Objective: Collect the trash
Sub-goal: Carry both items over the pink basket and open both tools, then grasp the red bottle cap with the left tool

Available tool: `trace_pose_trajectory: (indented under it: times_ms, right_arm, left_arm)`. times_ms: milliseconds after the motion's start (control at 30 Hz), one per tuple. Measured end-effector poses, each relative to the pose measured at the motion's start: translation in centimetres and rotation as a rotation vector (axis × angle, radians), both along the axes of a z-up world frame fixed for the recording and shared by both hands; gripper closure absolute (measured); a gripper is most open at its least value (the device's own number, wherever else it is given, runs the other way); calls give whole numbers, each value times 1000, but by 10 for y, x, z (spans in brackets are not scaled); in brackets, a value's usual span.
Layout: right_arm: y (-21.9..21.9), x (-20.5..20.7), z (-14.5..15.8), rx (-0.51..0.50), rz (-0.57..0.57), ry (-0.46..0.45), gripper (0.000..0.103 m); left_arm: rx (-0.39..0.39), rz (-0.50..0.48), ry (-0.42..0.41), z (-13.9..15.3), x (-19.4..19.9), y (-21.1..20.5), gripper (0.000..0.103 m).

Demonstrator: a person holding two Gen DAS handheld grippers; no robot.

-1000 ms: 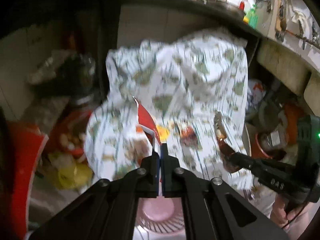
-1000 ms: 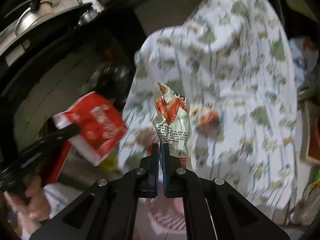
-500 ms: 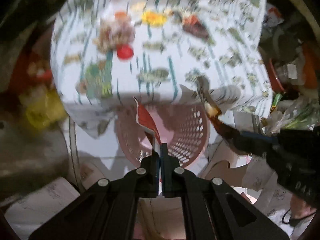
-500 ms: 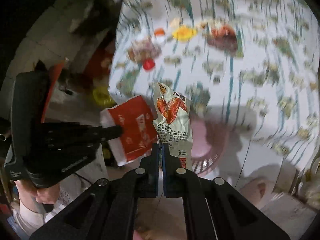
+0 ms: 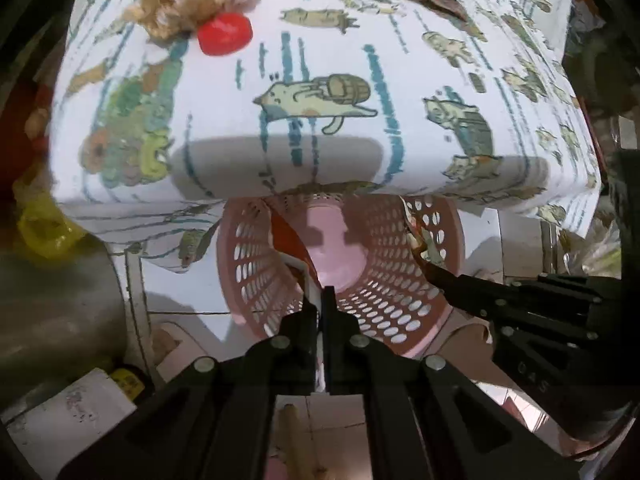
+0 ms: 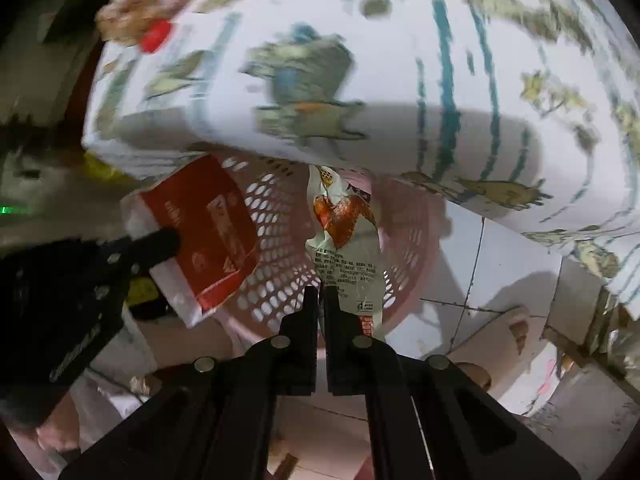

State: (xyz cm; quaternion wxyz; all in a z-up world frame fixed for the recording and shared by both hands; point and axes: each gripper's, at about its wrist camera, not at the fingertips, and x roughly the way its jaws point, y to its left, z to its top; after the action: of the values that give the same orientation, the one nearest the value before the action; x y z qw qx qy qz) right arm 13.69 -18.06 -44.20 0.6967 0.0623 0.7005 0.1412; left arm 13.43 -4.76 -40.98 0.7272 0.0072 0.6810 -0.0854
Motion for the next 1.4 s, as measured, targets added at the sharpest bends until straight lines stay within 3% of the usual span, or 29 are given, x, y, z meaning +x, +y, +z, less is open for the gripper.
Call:
trace_pose_trajectory:
  times_ms: [100, 167, 200, 267, 300, 400, 533, 600, 700, 800, 867, 967, 1100, 1233, 1400]
  right_arm:
    - [-6, 6, -9, 17, -45, -8, 99]
    - [-10, 9, -10, 27, -74, -16, 99]
    - [-14, 10, -11, 28, -93, -19, 99]
    - [-17, 15, -12, 35, -121, -21, 94]
    - [-19, 16, -12, 36, -131, -19, 83]
    - [-23, 15, -4, 31, -153, -36, 62]
    - [-28, 9, 22, 16, -165, -95, 60]
    - [-32, 3, 47, 5, -181, -161, 59]
    - [-37, -6, 83, -5, -180, -287, 44]
    - [-41, -3, 109, -41, -200, -379, 44]
    - [-48, 2, 116, -63, -211, -410, 44]
    - [-61, 8, 122, -85, -243, -436, 44]
    - [-73, 14, 122, -77, -262, -432, 44]
    - [-70, 18, 126, -99, -265, -451, 44]
    - [-54, 37, 142, -148, -141, -471, 44]
  left_arm:
    - [14, 4, -9, -3, 3, 1, 95]
    - [10, 26, 5, -1, 2, 4, 49]
    - [5, 39, -2, 0, 3, 5, 46]
    - [0, 42, -18, 8, 3, 7, 46]
    - [1, 45, -29, 11, 3, 7, 45]
    - [-5, 57, -58, 24, 2, 8, 45]
    - [22, 70, -95, 50, -5, 14, 45]
    - [4, 67, -166, 72, -14, 19, 40]
    - [7, 80, -248, 97, -18, 29, 38]
    - [3, 100, -313, 115, -14, 39, 36]
    - [14, 101, -368, 125, -11, 42, 22]
    - [29, 115, -419, 133, -9, 46, 17]
    - [8, 153, -394, 133, 1, 57, 12]
    - [66, 165, -417, 139, 10, 64, 8]
    - [-49, 131, -311, 142, 45, 61, 8]
